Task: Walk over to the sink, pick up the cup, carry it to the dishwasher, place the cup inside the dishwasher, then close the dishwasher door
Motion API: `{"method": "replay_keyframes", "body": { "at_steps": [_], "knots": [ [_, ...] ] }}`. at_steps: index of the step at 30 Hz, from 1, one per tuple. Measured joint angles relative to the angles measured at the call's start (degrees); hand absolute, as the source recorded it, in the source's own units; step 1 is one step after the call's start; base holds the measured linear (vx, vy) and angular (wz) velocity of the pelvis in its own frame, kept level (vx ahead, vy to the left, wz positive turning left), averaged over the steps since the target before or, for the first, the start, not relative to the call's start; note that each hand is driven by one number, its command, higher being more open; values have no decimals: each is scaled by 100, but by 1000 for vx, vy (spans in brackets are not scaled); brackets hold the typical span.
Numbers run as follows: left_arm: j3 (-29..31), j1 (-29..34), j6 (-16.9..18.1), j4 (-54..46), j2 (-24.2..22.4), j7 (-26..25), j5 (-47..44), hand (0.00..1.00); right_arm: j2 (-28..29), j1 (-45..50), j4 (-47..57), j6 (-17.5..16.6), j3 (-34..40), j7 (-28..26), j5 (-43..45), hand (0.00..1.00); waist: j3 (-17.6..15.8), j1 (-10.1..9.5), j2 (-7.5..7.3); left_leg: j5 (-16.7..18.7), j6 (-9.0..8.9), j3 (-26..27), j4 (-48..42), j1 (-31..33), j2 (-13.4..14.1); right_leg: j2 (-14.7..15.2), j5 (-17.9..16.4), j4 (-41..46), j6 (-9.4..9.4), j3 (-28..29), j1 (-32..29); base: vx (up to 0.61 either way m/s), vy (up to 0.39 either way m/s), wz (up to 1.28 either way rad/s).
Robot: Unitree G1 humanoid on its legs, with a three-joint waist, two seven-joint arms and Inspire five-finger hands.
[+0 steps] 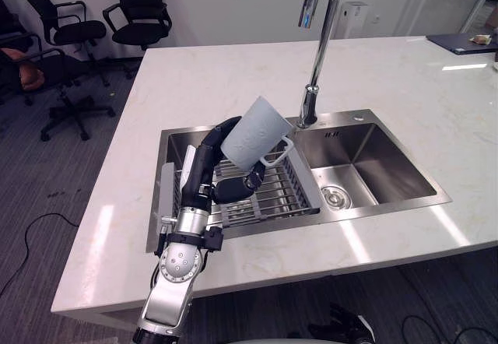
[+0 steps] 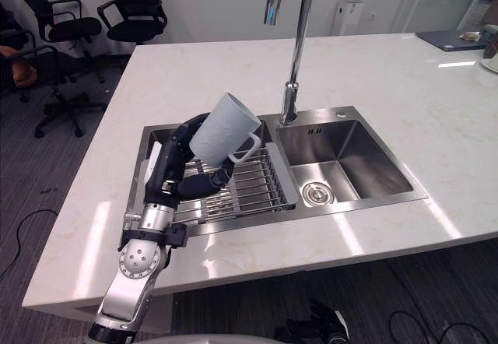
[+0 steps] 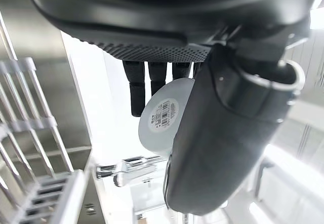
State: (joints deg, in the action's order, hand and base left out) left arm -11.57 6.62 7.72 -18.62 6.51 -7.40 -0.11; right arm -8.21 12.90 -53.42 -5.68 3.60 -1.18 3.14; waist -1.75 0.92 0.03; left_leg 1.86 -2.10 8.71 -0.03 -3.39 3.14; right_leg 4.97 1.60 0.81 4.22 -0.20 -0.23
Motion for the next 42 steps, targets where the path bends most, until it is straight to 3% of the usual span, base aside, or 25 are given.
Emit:
{"method": "replay_keyframes", "body": {
  "at_steps": [11, 16, 19, 21, 22, 24, 26, 27, 28, 29, 31, 34, 35, 37, 38, 40, 41, 42],
  "knots": [
    [10, 591, 58, -162, -152, -133, -579, 30, 22, 85, 75, -12, -6, 138, 16, 90, 45, -21, -17, 414, 32, 259, -587, 224, 60, -22, -19, 27, 27, 267, -99, 19, 17, -13],
    [-31, 592, 58, -184, -231, -129, -735, 30, 28, 64, 324, -12, -60, 193, 15, 90, -67, -142, -59, 617, 67, 416, -1010, 438, 145, -51, -76, 505, 63, 454, -430, -37, 18, -18],
    [-110, 580, 58, -199, -223, -137, -801, 30, 141, -62, 504, -12, -68, 263, 14, 90, -255, -168, -150, 770, 212, 435, -1243, 492, 174, -12, -317, 1044, 248, 414, -568, -146, -12, 3],
    [-156, 584, 60, -222, -270, -127, -847, 30, 200, -88, 625, -1, -104, 254, 17, 90, -300, -173, -134, 729, 249, 261, -1350, 548, 180, 55, -1109, 2861, 218, 159, -817, -84, -39, 42],
    [-160, 588, 60, -248, -280, -127, -877, 30, 198, -88, 661, 0, -144, 259, 17, 90, -289, -200, -153, 718, 235, 219, -1392, 578, 170, 85, -1225, 3184, 251, 105, -799, -50, -79, 43],
    [-122, 588, 66, -454, -306, -125, -952, 30, 200, -116, 926, -12, -193, 263, 19, 90, -203, -413, -264, 626, 130, 129, -1582, 954, 109, 116, -1277, 3212, 311, -40, -1021, -55, -65, 19],
    [-131, 575, 91, -628, -365, -96, -951, 30, 194, -200, 1124, -14, -188, 293, 21, 90, -118, -658, -159, 382, 105, 200, -1381, 1179, 198, 9, -1360, 2317, 310, -36, -852, -32, -80, -10],
    [-119, 559, 149, -660, -375, -91, -953, 30, 202, -279, 1158, -26, -206, 291, 25, 90, -143, -707, -199, 350, 88, 213, -1413, 1287, 199, -4, -1412, 2144, 230, 21, -850, -88, -137, -5],
    [-74, 511, 190, -615, -438, -100, -1010, 30, 198, -433, 1139, -33, -256, 295, 41, 90, -194, -705, -217, 333, 77, 134, -1585, 1511, 213, -46, -1358, 1816, -78, 19, -821, -124, -117, 20],
    [-102, 539, 150, -575, -518, -102, -1066, 30, 181, -520, 1110, -32, -262, 315, 153, 90, -281, -699, -87, 297, 37, -28, -1659, 1576, 308, -169, -1156, 1505, -123, -115, -638, -130, -75, 32],
    [-154, 597, 150, -567, -525, -104, -1119, 30, 202, -530, 1105, -34, -274, 382, 238, 90, -364, -703, -41, 197, -44, -159, -1660, 1577, 421, -295, -956, 1223, -202, -279, -423, -131, -64, 36],
    [-166, 591, 152, -571, -535, -102, -1228, 30, 220, -492, 1196, -43, -227, 458, 244, 90, -455, -645, -47, -13, -154, -422, -1622, 1626, 446, -335, -890, 1208, -327, -558, -337, -183, -68, 44],
    [-225, 586, 152, -583, -547, -93, -1236, 30, 269, -346, 1363, -49, -148, 499, 249, 90, -496, -612, -116, 8, -102, -354, -1613, 1650, 483, -248, -884, 1228, -413, -729, -368, -262, -33, 66],
    [-328, 585, 152, -599, -553, -56, -1238, 30, 266, -176, 1478, -64, -105, 556, 290, 90, -497, -572, -111, 337, 129, -89, -2253, 1771, 567, -115, -867, 1233, -446, -913, -380, -218, 33, 63],
    [-404, 584, 152, -601, -567, 39, -1251, 30, 217, -41, 1558, -63, -110, 576, 360, 90, -500, -498, -117, 631, 139, 44, -2825, 1692, 645, 39, -853, 1235, -431, -1065, -343, -159, 117, 59],
    [-476, 578, 157, -605, -598, 101, -1300, 30, 223, 41, 1625, -63, -111, 596, 360, 90, -469, -435, -87, 884, 119, 199, -3130, 1416, 820, 182, -808, 1240, -358, -1173, -331, -98, 166, 52],
    [-544, 576, 158, -602, -664, 138, -1338, 30, 237, 88, 1682, -64, -112, 596, 360, 90, -431, -401, -25, 1031, 81, 266, -3037, 1119, 964, 239, -790, 1247, -304, -1242, -355, -75, 253, 44],
    [-636, 569, 163, -584, -741, 138, -1344, 30, 215, 112, 1696, -76, -101, 596, 360, 90, -316, -392, 142, 1319, -249, 279, -2284, 859, 950, 227, -761, 1258, -180, -1272, -458, -77, 279, 35]
  ]
}}
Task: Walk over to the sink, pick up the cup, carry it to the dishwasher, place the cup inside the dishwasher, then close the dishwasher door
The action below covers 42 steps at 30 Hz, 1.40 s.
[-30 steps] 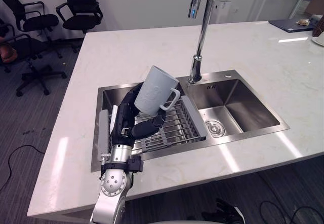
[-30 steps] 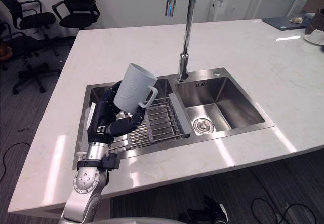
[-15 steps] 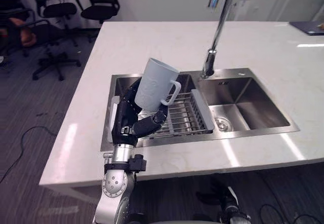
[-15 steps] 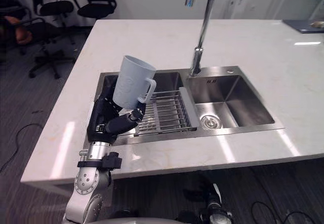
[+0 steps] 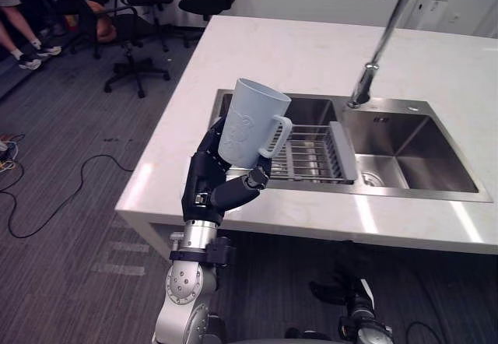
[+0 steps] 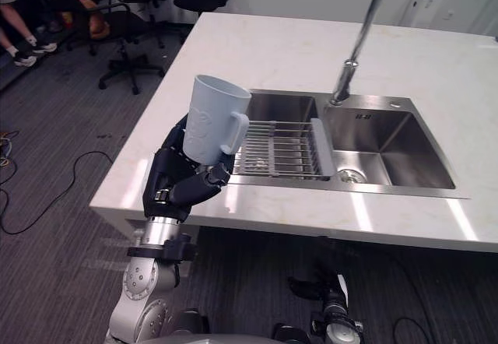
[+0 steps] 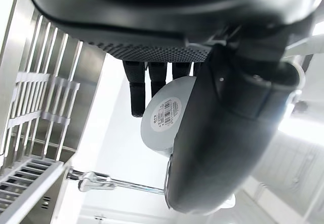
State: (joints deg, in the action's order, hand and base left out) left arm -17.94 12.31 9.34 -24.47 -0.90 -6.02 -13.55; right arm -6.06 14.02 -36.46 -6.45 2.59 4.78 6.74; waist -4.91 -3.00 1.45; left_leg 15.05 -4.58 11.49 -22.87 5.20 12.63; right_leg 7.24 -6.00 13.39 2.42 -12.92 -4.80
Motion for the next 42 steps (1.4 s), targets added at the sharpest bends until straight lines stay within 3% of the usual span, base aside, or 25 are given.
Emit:
{"method": "replay_keyframes", "body": {
  "at_steps": [1, 3, 5, 10, 15, 22, 23, 26, 27, 28, 31, 34, 35, 37, 38, 39, 40, 42],
  "knots": [
    [-11, -23, 29, 39, 38, 0, -2, 30, 93, -56, -127, -1, 14, -2, -1, 90, 9, -3, -87, -18, -28, 43, 220, -52, -96, 55, 40, -21, 63, -1, -42, -71, 300, 26],
    [48, -62, 69, 424, 267, -37, -6, 30, 433, 9, -259, 4, -82, -65, -1, 90, 155, 68, -375, -395, 171, -85, 791, -152, -572, 189, 187, -510, 144, 186, 150, 15, 194, 48],
    [52, -75, 46, 659, 272, -54, -6, 30, 441, -54, -419, 4, -85, -97, -1, 90, 178, 89, -403, -419, 240, -179, 773, -154, -731, 239, 376, -812, 196, 256, 371, 45, 130, 45],
    [48, -75, 43, 723, 408, -108, -6, 30, 415, -385, -819, 2, -84, -97, -10, 90, 183, 101, -342, -440, 276, -242, 774, -137, -818, 226, 542, -1093, 214, 302, 515, 14, 34, 9],
    [56, -73, 43, 732, 408, -108, -4, 30, 119, -449, -977, 0, -182, -58, -44, 90, 289, 127, -167, -502, 228, -416, 843, -152, -769, 144, 541, -1150, 212, 142, 630, -12, -49, 15],
    [102, 63, 43, 743, 406, -91, 2, 30, 14, -453, -1210, -10, -406, 47, -184, 90, 302, 41, -141, -811, 190, -1107, 896, 258, -873, 158, 499, -1148, 145, -674, 756, -81, -47, 60],
    [161, 95, 43, 742, 403, -91, 3, 30, 40, -452, -1220, -11, -410, 56, -187, 90, 296, 23, -150, -861, 240, -1037, 972, 351, -868, 220, 497, -1142, 141, -907, 770, -108, -17, 97],
    [387, 170, 43, 749, 355, -107, 2, 30, 74, -469, -1195, -12, -404, 149, -194, 90, 243, 48, -213, -867, 295, 527, 993, 427, -342, 399, 505, -1108, 147, -1491, 831, -34, 28, 102],
    [442, 170, 44, 748, 289, -122, -1, 30, 46, -511, -1192, -12, -397, 173, -201, 90, 204, 54, -162, -995, 366, 912, 885, 464, -203, 440, 496, -1057, 156, -1676, 862, 7, 115, 102],
    [461, 174, 44, 749, 259, -126, -1, 30, 14, -543, -1195, -11, -388, 186, -226, 90, 181, 40, -137, -1091, 300, 938, 885, 463, -202, 462, 484, -1051, 173, -1715, 900, -1, 151, 62],
    [650, 247, 65, 752, 355, -162, -3, 30, 131, -694, -1059, -25, -391, 205, -334, 90, 71, -17, -312, -1072, 344, 792, 901, 438, -510, 692, 423, -1041, 264, -1739, 1017, -1, 162, 40],
    [633, 338, 63, 757, 431, -160, -2, 30, 206, -728, -991, -50, -392, 187, -404, 90, 1, -5, -425, -835, 458, 578, 569, 592, -737, 973, 159, -656, 389, -1858, 1041, 43, 140, 50],
    [643, 410, 63, 757, 406, -147, 0, 30, 206, -727, -994, -40, -396, 182, -409, 90, -5, -10, -428, -707, 494, 474, 375, 650, -811, 1140, 33, -259, 311, -1892, 982, 103, 189, 56],
    [624, 454, 37, 766, 399, -139, 2, 30, 215, -719, -1001, -16, -396, 176, -409, 90, -31, 34, -434, -598, 574, 259, 236, 656, -935, 1365, 11, 455, 254, -1726, 864, 110, 165, 67],
    [632, 464, 33, 776, 410, -132, 2, 30, 236, -713, -997, -5, -396, 169, -409, 90, -48, 71, -461, -585, 618, 42, 277, 588, -1051, 1486, 52, 1086, 8, -1340, 672, 93, 92, 66],
    [627, 459, 34, 808, 411, -133, 3, 30, 237, -710, -998, -5, -395, 166, -409, 90, -62, 104, -434, -583, 640, -79, 303, 558, -1064, 1463, -78, 1389, -85, -1029, 507, 133, 81, 104],
    [665, 424, 34, 889, 436, -142, 4, 30, 290, -686, -976, -6, -406, 155, -409, 90, -92, 208, -384, -610, 665, -374, 399, 506, -1100, 1089, -502, 1570, -24, -275, 332, 113, -13, 109],
    [749, 412, 35, 1039, 416, -197, 4, 30, 334, -670, -963, -6, -434, 143, -406, 90, -85, 246, -404, -703, 673, -715, 634, 334, -1226, 507, -932, 1570, -47, 632, 77, 123, -45, 108]
  ]
}}
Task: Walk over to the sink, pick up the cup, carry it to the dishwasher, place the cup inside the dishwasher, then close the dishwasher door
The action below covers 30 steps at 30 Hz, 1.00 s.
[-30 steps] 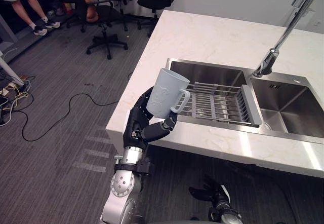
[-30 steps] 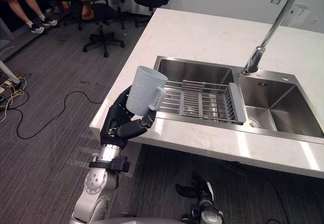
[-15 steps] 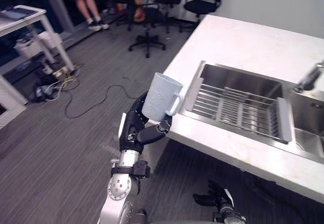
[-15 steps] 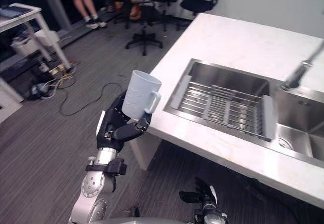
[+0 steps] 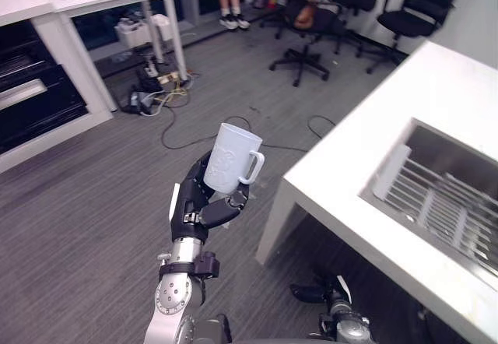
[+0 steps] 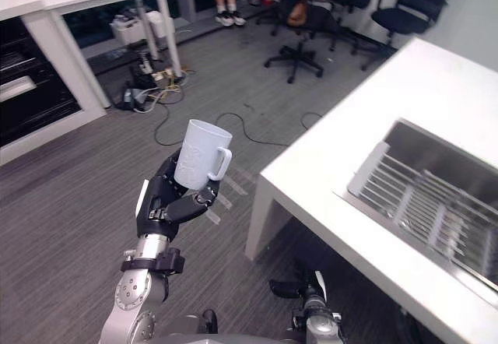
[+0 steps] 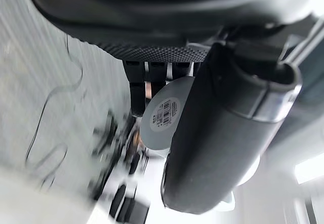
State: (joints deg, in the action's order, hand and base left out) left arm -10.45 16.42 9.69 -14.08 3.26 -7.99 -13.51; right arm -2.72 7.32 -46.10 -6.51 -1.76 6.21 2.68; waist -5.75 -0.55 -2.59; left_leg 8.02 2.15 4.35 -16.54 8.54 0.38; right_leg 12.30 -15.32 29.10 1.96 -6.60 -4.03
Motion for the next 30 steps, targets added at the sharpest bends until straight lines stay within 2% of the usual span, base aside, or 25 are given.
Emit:
{"method": "replay_keyframes", "body": {
  "at_steps": [2, 3, 4, 5, 6, 8, 11, 16, 17, 19, 20, 22, 23, 24, 25, 28, 30],
  "knots": [
    [-8, 1, 0, 124, 9, -80, -2, 30, 5, 25, 121, -3, -154, 2, 10, 90, -10, 17, 19, -50, -36, -382, 163, -178, -133, -644, -153, -38, 22, 854, -411, 126, -92, 101],
    [-28, -14, 3, 124, 8, -80, -2, 30, 8, 44, 195, -3, -199, 4, 15, 90, -10, 22, 11, -55, -54, -499, 153, -151, -186, -747, -136, -165, 47, 1025, -504, 97, -134, 121],
    [-110, -48, 14, 118, 20, -78, -2, 30, 11, 90, 336, -9, -261, 7, 22, 90, 13, 62, -103, -35, -109, -726, 56, -100, -371, -758, 305, -608, 152, 1188, -557, 114, -158, 125],
    [-246, -35, -4, 166, -62, -70, 0, 30, -31, 122, 413, -15, -307, 11, 34, 90, -3, 39, 42, 33, -180, -883, -41, -64, -337, -746, 219, -655, 118, 911, -416, 173, -166, 121],
    [-301, 49, -2, 107, -157, -16, 2, 30, -62, 190, 541, 39, -314, 110, 63, 90, 26, -81, 122, 48, -219, -843, -116, 23, -231, -787, 261, -812, 60, 754, -370, 209, -153, 80],
    [-362, 65, 12, 77, -214, -15, 0, 30, -109, 315, 588, 43, -323, 132, 66, 90, 41, -106, 205, 34, -268, -840, -47, 28, -132, -842, 291, -971, 10, 538, -222, 156, -112, 50],
    [-448, 69, 11, 78, -206, 18, -5, 30, -98, 476, 674, 95, -369, 151, 68, 90, -9, -128, 121, -10, -338, -868, 59, -73, -64, -892, 336, -1335, -49, 266, 143, 83, -78, 43],
    [-548, 72, 11, 82, -193, 59, -17, 30, -107, 709, 725, 96, -374, 288, 166, 90, -10, -168, 114, -79, -381, -970, 61, -51, -102, -889, 504, -1837, -28, -84, 533, 43, -4, 39],
    [-593, 58, 11, 83, -190, 59, -24, 30, -118, 736, 722, 96, -373, 329, 246, 90, -12, -158, 110, -144, -393, -923, 89, 14, -124, -853, 532, -1913, -27, -230, 585, -41, 35, 64],
    [-677, 1, 19, 91, -164, 60, -53, 30, -144, 736, 680, 96, -366, 428, 278, 90, -17, -134, 94, -134, -252, -175, 262, 94, 84, -780, 587, -1995, -33, -523, 594, -74, 42, 73],
    [-705, -85, 33, 189, -147, 60, -73, 30, -176, 726, 639, 96, -362, 463, 279, 90, -19, -100, 85, -65, -200, 617, 79, 191, 401, -737, 594, -2015, -23, -714, 595, -69, 30, 65],
    [-792, -251, 33, 416, -136, 59, -106, 30, -266, 715, 542, 96, -356, 514, 281, 90, -12, -17, 98, -13, -95, 1438, -144, 238, 759, -638, 602, -2010, 19, -981, 613, -45, 129, 78],
    [-831, -298, 35, 509, -132, 60, -107, 30, -318, 686, 489, 95, -361, 477, 278, 90, -9, 8, 118, -176, -255, 1648, -120, 236, 834, -621, 582, -1986, 122, -1024, 621, -19, 189, 55],
    [-851, -304, 35, 565, -120, 58, -108, 30, -307, 640, 451, 96, -383, 434, 278, 90, -12, -17, 96, -184, -229, 1634, -81, 217, 775, -603, 587, -1982, 146, -1003, 621, -8, 192, 30],
    [-840, -311, 50, 711, -37, 53, -110, 30, -275, 596, 483, 71, -424, 355, 277, 90, 4, -13, 65, -298, -146, 1618, 152, 110, 586, -491, 599, -1988, 145, -886, 624, -11, 188, 25],
    [-818, -353, 37, 1020, 88, 45, -110, 30, -87, 358, 479, 41, -546, 215, 273, 90, 21, 5, 115, -588, 20, 1503, 735, -120, 158, -258, 583, -1973, 162, -689, 620, -38, 183, 39],
    [-825, -358, 36, 978, 89, 45, -109, 30, 31, 92, 415, 20, -656, 88, 265, 90, 10, -20, 125, -599, 33, 1388, 802, -48, 4, -123, 462, -1722, 238, -683, 488, -54, 122, 37]
  ]
}}
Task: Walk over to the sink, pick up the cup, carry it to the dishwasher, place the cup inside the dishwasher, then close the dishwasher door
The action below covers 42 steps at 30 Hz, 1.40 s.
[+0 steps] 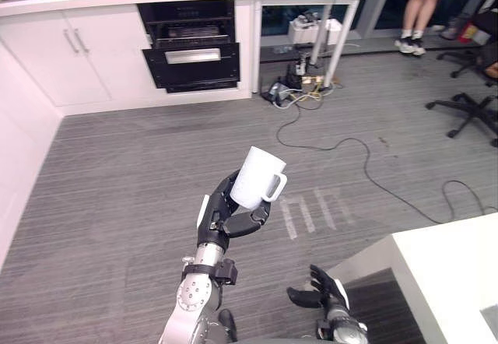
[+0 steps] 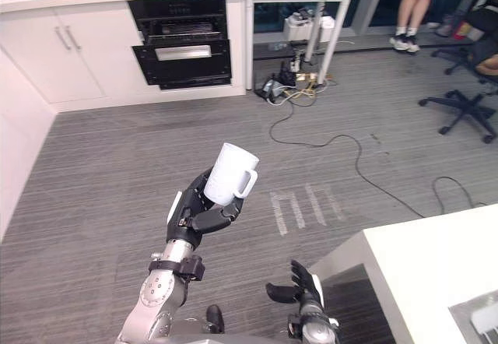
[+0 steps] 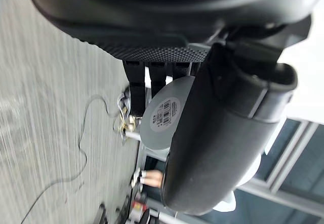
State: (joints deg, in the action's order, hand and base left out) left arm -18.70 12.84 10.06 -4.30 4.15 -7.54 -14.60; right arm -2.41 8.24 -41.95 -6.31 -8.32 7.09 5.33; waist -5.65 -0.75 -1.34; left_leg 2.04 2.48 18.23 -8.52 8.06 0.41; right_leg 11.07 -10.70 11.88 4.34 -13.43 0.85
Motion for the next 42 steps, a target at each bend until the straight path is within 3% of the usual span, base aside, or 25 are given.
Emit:
{"method": "replay_keyframes", "body": {
  "at_steps": [3, 5, 7, 8, 9, 11, 12, 13, 15, 21, 22, 28, 31, 38, 42],
  "knots": [
    [-97, -31, 0, -2, 31, 12, 6, 30, 57, -151, -32, -17, 0, -46, -7, 90, -3, 19, -4, 20, 71, -119, -5, -28, -204, 211, -241, 474, -88, 33, -85, -18, 91, 31],
    [-217, -141, 0, -2, 86, 27, 7, 30, 23, -130, -27, -21, 5, -43, -37, 90, -10, 100, -18, -28, 147, -375, 36, -30, -310, 208, -237, 705, -108, 348, -121, 32, 87, 68],
    [-315, -243, 0, -2, 159, 48, 15, 30, -11, -83, -60, -18, 11, -39, -48, 90, -20, 206, -6, -124, 180, -658, 168, -68, -347, 103, -291, 1122, -443, 744, -325, 55, 39, 78],
    [-314, -293, 2, 0, 161, 55, 17, 30, -10, -86, -62, -17, 9, -39, -54, 90, -23, 250, 6, -182, 179, -813, 268, -79, -319, -80, -422, 1109, -455, 1038, -411, 32, -38, 66],
    [-286, -350, 2, 5, 165, 52, 16, 30, -11, -102, -53, -17, 9, -36, -118, 90, -26, 274, 1, -267, 91, -993, 350, -85, -296, -274, -510, 1065, -402, 1327, -565, 26, -70, 64],
    [-285, -335, 9, 6, 168, 51, 16, 30, -24, -102, -16, -17, 10, -26, -175, 90, -25, 270, -4, -294, 48, -1062, 368, -122, -292, -371, -466, 857, -340, 1422, -634, 21, -71, 44],
    [-276, -320, 10, 25, 174, 55, 17, 30, -51, -113, 62, -20, 4, -19, -269, 90, -9, 264, -55, -290, 36, -1143, 309, -137, -383, -371, -75, 581, -75, 1501, -638, 44, -78, 35],
    [-278, -317, 9, 57, 153, 55, 17, 30, -79, -135, 65, -21, 4, -18, -273, 90, -6, 268, -34, -301, 19, -1159, 309, -169, -379, -360, -60, 548, 0, 1486, -604, 85, -125, 17],
    [-225, -247, 11, 73, 129, 92, 15, 30, -144, -222, 145, -20, -1, -24, -288, 90, 51, 151, 74, -424, -39, -1157, 525, -241, -243, -498, 40, 301, -43, 1470, -536, 71, -126, -8],
    [-121, -226, 11, 209, 122, 150, 14, 30, -211, -432, 266, -27, 12, -32, -326, 90, 58, 151, 80, -704, -148, -1186, 1176, -517, -92, -699, 317, -307, -118, 1442, -244, 76, -96, -4],
    [129, -44, 8, 488, 211, 144, 10, 30, -96, -363, 232, -25, 17, -49, -327, 90, 104, 44, 97, -833, -88, -1264, 1387, -684, -150, -704, 604, -873, -62, 1462, 105, 0, 0, 0],
    [193, -38, 8, 512, 204, 137, 5, 30, -91, -346, 164, -39, 31, -69, -326, 90, 103, 34, 98, -815, -111, -1008, 1357, -721, -90, -747, 664, -914, -78, 1676, 39, -2, -5, -18],
    [199, -69, 8, 698, 110, 142, -3, 30, -106, -179, -85, -36, 240, -36, -321, 90, 105, 196, 104, -817, -115, -1068, 1355, -706, -79, -744, 711, -1046, -99, 1565, 119, -4, -27, 2],
    [261, -32, -209, 1049, -32, 136, -229, 30, -181, 187, -481, 19, 591, 141, -259, 90, 85, 270, 163, -852, -241, -1228, 1355, -708, 31, -802, 703, -1064, -171, 1225, 234, 12, -48, 13],
    [263, 100, -219, 1047, -68, 134, -250, 30, -181, 143, -411, 79, 718, 227, -259, 90, 128, 293, 222, -874, -306, -1448, 1358, -768, 55, -829, 517, -819, -234, 1002, 258, -12, -52, 27]
  ]
}}
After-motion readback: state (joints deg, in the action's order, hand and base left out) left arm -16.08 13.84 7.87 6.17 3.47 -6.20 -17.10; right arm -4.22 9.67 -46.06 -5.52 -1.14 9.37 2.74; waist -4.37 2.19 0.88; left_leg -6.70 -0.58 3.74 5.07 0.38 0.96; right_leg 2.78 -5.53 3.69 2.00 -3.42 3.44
